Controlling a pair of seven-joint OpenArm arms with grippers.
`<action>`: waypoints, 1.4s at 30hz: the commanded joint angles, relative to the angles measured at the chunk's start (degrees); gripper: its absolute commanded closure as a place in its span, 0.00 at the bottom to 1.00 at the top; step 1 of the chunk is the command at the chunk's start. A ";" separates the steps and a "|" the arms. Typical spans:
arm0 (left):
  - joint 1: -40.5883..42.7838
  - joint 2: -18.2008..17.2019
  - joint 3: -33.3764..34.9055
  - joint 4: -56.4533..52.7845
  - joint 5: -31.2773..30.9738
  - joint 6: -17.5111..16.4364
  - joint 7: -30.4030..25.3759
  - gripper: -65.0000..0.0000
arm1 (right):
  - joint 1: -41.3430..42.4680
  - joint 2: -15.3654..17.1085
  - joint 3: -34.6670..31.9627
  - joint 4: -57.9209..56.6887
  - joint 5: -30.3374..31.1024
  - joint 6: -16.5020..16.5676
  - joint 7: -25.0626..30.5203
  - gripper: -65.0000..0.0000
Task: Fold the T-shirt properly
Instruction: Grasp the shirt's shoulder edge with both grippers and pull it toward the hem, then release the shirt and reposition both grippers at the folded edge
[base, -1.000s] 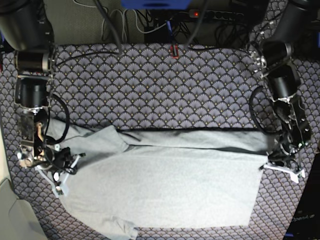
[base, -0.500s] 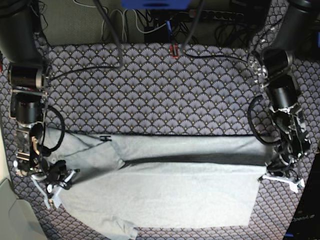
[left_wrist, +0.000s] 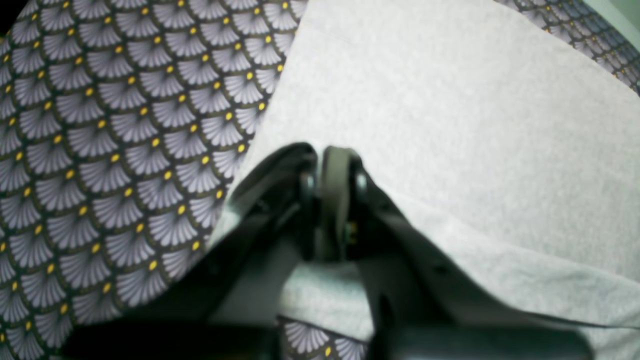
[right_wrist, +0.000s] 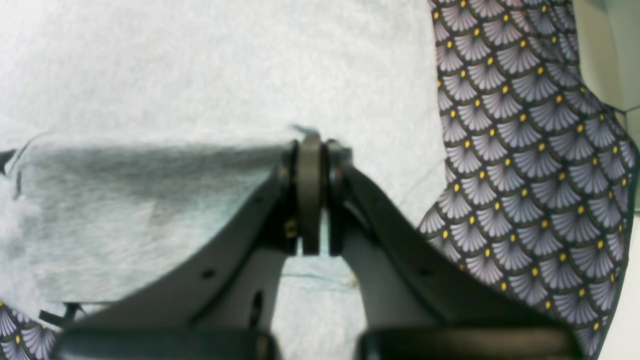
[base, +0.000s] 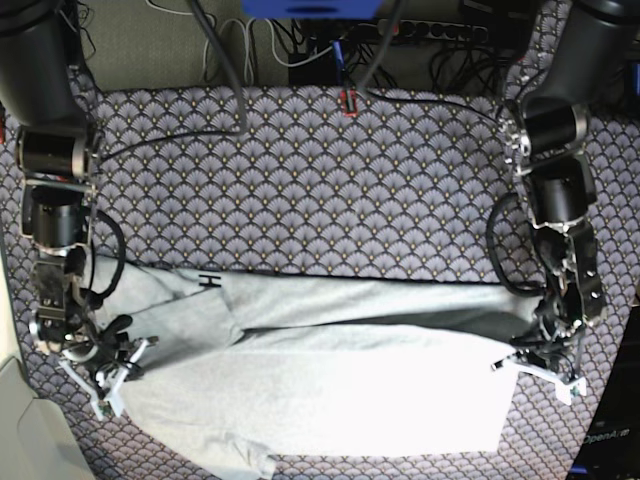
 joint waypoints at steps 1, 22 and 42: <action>-2.20 -0.87 0.04 0.93 -0.29 -0.12 -1.58 0.99 | 2.35 0.22 0.24 0.88 0.39 -0.40 1.86 1.00; -0.88 -2.98 -0.04 0.93 -0.64 -0.47 -1.14 0.57 | 2.26 -0.31 0.50 0.88 0.39 -0.49 2.03 0.83; 14.77 -4.73 -0.13 13.50 -8.11 -0.56 1.68 0.01 | -13.65 2.06 9.21 16.09 0.74 -0.23 -6.05 0.57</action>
